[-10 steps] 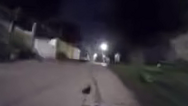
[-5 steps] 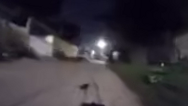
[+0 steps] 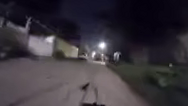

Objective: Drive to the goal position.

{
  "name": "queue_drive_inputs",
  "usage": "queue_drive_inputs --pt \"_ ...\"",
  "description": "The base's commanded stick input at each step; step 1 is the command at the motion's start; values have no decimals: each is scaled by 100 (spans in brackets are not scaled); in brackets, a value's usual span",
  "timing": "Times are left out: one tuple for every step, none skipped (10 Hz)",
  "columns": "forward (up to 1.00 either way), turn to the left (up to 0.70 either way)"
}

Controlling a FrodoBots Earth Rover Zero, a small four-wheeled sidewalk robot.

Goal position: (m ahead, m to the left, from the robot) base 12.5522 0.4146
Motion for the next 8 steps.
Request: queue_drive_inputs --pt "70 -35" --pt "70 0" --pt "70 0" --pt "70 0" --pt "70 0" --pt "70 0" --pt "70 0" --pt "70 -25"
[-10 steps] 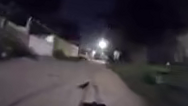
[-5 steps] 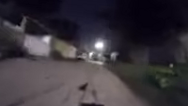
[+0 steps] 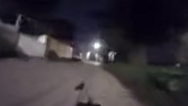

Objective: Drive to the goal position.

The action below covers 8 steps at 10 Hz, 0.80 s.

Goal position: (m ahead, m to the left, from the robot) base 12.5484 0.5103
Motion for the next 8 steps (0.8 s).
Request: queue_drive_inputs --pt "70 -35" --pt "70 -35" --pt "70 -35" --pt "70 -7" --pt "70 -2" --pt "70 0" --pt "70 -13" --pt "70 -34"
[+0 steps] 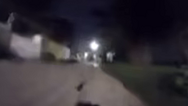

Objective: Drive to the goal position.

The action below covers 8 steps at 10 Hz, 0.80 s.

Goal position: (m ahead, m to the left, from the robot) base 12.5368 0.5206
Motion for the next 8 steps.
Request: queue_drive_inputs --pt "70 -35" --pt "70 -35" --pt "70 -35" --pt "70 -27" --pt "70 -9" --pt "70 0" --pt "70 0" --pt "70 0"
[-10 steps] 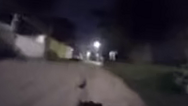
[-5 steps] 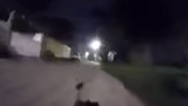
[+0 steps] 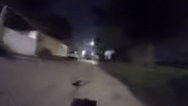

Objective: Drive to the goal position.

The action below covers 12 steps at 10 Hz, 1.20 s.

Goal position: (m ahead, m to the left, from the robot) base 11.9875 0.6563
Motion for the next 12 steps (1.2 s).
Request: queue_drive_inputs --pt "70 0" --pt "70 0" --pt "70 0" --pt "70 0" --pt "70 0" --pt "70 -11" --pt "70 -35" --pt "70 -19" --pt "70 -3" --pt "70 0" --pt "70 0" --pt "70 0"
